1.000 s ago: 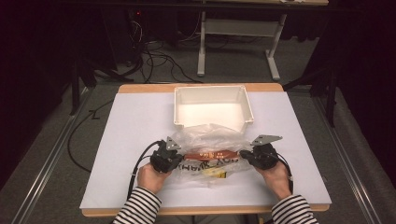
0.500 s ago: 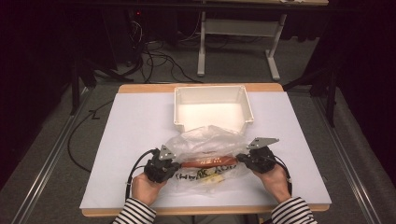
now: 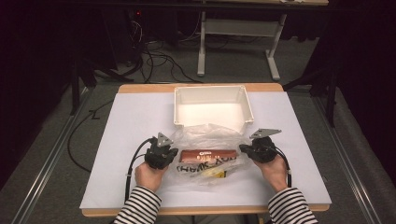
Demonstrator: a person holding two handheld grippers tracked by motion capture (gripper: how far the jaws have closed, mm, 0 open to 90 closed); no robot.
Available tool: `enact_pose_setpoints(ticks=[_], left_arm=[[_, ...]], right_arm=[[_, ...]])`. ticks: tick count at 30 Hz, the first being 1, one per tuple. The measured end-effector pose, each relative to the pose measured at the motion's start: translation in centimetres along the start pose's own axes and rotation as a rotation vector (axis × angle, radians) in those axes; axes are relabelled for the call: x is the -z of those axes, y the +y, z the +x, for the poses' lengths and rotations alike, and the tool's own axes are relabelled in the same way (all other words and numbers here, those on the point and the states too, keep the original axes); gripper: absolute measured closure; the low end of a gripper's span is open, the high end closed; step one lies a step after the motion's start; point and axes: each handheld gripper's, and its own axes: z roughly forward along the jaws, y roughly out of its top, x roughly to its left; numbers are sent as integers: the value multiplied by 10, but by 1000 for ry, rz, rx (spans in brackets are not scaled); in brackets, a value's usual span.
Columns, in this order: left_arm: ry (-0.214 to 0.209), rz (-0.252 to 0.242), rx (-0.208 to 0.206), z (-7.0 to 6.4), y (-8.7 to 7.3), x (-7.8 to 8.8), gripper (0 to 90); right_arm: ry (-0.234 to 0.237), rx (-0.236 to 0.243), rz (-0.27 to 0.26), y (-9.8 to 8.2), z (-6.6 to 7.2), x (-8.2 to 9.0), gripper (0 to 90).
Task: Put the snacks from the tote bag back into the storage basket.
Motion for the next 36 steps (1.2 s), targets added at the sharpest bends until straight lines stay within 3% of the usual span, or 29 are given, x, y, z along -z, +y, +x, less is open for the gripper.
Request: enact_pose_setpoints(ticks=[6,9,13,15,17,18,21,25,30,36], left_arm=[[14,53,35,7,-1,-18,900],[33,122,29,12,-3,-29,900],[40,124,29,10,-3,-28,900],[46,98,21,7,-5,-22,862],[29,64,21,4,-7,-12,766],[29,48,11,2,-8,-7,766],[28,-1,-1,-6,-10,14,633],[12,-28,-16,-14,-12,27,572],[-31,-27,-58,-29,-18,33,546],[-39,21,-81,-35,-30,24,537]], right_arm=[[-21,-16,57,-3,-7,-15,900],[-20,-34,86,-9,-12,-22,900],[-18,-35,97,-12,-13,-23,900],[-21,-22,103,-12,-11,-21,885],[-32,-16,67,-13,-6,-12,785],[-32,-16,67,-13,-6,-12,785],[-27,-3,-7,-12,2,5,695],[-20,23,-47,-12,11,19,694],[-3,56,-67,-15,20,26,705],[15,67,-34,-23,22,23,688]])
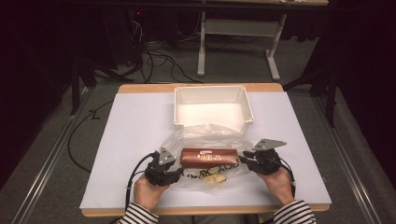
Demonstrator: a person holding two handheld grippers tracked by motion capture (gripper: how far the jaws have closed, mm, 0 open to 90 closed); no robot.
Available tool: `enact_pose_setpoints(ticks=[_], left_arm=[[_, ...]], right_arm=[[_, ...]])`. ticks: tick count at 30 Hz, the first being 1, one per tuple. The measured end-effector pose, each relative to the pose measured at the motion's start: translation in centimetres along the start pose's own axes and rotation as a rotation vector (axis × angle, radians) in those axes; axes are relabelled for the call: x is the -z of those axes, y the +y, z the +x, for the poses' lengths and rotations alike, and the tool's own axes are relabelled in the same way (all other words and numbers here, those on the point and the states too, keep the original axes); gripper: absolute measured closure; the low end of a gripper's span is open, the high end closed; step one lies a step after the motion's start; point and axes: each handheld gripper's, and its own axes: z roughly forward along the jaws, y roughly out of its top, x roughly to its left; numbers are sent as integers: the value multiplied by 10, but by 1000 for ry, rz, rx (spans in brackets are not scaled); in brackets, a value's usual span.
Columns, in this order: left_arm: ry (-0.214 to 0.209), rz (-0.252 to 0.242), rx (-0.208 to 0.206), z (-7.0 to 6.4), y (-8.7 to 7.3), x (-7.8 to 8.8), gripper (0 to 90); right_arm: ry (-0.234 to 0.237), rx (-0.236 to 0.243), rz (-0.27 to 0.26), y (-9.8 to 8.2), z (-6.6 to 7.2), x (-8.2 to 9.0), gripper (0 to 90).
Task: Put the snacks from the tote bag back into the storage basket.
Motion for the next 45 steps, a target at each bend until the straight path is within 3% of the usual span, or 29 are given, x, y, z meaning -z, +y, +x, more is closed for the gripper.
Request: enact_pose_setpoints(ticks=[5,6,7,8,13,17,21,27,36,40,45], left_arm=[[10,41,5,0,-8,-10,526],[13,50,8,0,-8,-12,525],[25,60,8,0,-9,-14,525],[59,89,-17,-1,-10,-17,524],[52,95,13,2,-12,-19,513],[45,75,-3,0,-11,-14,503],[22,38,1,0,-8,-4,479],[8,-12,2,-1,1,7,471],[12,-63,-4,-5,12,21,469],[35,-92,1,-2,18,27,451],[84,-107,32,10,25,26,406]], right_arm=[[8,-18,31,-13,-3,-5,666],[-7,-11,58,-16,-4,-8,667],[-7,-11,58,-16,-4,-8,667],[-20,-13,92,-21,-8,-13,667],[-33,-47,77,-29,-19,-17,647],[-38,-37,90,-26,-16,-15,595],[9,-43,20,-18,-11,-2,579],[43,-30,-45,-6,-6,10,583],[86,31,-125,16,10,24,588],[68,47,-151,22,11,30,575],[26,25,-176,28,2,30,522]])
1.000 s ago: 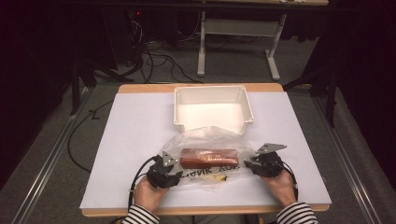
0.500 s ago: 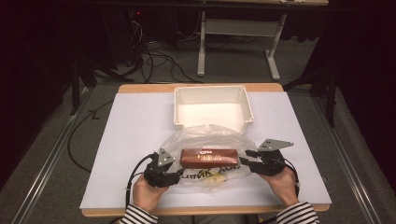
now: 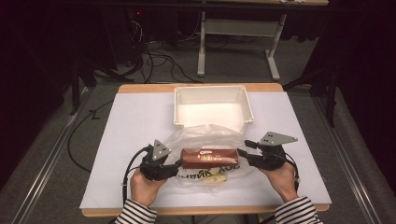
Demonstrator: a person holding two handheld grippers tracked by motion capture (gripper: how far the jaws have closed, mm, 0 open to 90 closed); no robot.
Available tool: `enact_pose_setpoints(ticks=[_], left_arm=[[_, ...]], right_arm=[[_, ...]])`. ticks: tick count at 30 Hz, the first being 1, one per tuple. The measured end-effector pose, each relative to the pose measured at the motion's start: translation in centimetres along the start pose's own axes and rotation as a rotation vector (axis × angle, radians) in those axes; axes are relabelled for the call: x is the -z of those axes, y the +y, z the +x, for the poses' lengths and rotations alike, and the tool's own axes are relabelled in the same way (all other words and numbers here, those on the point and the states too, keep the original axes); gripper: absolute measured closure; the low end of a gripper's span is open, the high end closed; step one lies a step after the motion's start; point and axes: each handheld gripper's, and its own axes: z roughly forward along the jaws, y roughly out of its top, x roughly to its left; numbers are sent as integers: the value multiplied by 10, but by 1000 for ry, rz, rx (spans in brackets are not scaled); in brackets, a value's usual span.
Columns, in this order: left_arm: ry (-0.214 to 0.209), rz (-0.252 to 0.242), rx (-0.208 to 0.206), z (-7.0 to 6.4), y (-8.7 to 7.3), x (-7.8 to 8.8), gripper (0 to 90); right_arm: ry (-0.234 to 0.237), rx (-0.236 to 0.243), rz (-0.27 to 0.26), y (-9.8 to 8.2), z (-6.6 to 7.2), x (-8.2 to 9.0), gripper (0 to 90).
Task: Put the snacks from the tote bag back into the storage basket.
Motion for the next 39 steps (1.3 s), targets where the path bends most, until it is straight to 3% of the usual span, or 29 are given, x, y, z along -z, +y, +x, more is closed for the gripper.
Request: enact_pose_setpoints(ticks=[5,10,12,14,19,20,22,23,30,32,35,39], left_arm=[[29,12,35,14,3,-14,402],[44,39,67,21,4,-33,412],[44,48,76,23,4,-40,425],[36,57,87,24,4,-47,457],[19,79,100,31,3,-62,684],[24,82,96,32,3,-64,778],[30,93,100,34,2,-68,822],[31,98,101,35,2,-69,890],[60,170,99,41,-5,-87,900],[60,155,104,41,-7,-88,900],[76,153,75,38,-9,-86,897],[61,93,87,32,-11,-72,663]], right_arm=[[-41,-14,10,3,-9,-10,498],[-56,-49,55,2,-18,-27,497],[-55,-54,77,0,-21,-35,532],[-56,-48,115,-2,-22,-43,626],[-50,-62,157,-5,-26,-56,880],[-53,-73,156,-7,-30,-60,900],[-57,-76,168,-8,-32,-62,900],[-64,-79,180,-10,-34,-65,900],[-87,-93,246,-20,-42,-77,900],[-94,-90,269,-29,-44,-84,900],[-89,-101,257,-31,-44,-83,900],[-83,-97,245,-31,-40,-77,811]])
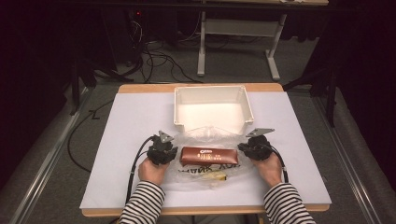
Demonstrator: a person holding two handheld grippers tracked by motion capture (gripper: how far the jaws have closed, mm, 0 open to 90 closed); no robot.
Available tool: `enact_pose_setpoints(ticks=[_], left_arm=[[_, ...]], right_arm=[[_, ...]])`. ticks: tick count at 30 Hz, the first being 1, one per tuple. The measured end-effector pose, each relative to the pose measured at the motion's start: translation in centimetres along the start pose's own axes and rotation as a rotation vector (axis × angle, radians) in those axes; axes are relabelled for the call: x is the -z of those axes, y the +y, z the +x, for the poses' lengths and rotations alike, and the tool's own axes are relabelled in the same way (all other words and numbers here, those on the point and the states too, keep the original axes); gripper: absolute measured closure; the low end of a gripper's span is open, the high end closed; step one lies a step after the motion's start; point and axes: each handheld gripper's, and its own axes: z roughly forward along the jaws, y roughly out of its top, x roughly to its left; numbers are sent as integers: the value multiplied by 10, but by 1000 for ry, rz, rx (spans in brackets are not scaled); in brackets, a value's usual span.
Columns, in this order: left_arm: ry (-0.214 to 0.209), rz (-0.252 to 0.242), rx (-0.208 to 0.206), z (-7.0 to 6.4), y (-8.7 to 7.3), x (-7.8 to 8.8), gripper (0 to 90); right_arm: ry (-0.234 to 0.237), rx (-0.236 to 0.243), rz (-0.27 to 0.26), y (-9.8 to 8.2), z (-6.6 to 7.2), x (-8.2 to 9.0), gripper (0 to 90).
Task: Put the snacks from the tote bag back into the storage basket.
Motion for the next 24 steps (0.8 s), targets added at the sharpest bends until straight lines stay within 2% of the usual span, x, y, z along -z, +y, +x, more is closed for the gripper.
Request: enact_pose_setpoints(ticks=[2,4,7,9,11,16,18,20,24], left_arm=[[-23,-24,-21,-6,-2,11,596],[-32,-27,-47,-11,-4,19,578],[-26,10,-70,-13,-9,19,568],[-21,32,-54,-9,-14,13,566],[-32,32,-21,-4,-18,8,565],[-18,11,-42,-6,-22,5,565],[-21,-2,-40,-5,-24,5,557],[-23,-15,-45,-5,-26,4,546],[-31,-67,-40,-3,-33,3,525]], right_arm=[[12,-3,-20,-1,2,5,782],[30,1,-24,-2,4,10,784],[36,20,-7,-6,8,11,819],[47,29,2,-9,9,10,848],[51,41,8,-13,11,10,861],[58,56,6,-23,13,14,863],[64,56,11,-23,14,15,827],[57,51,4,-22,15,17,751],[58,29,-35,-17,15,22,690]])
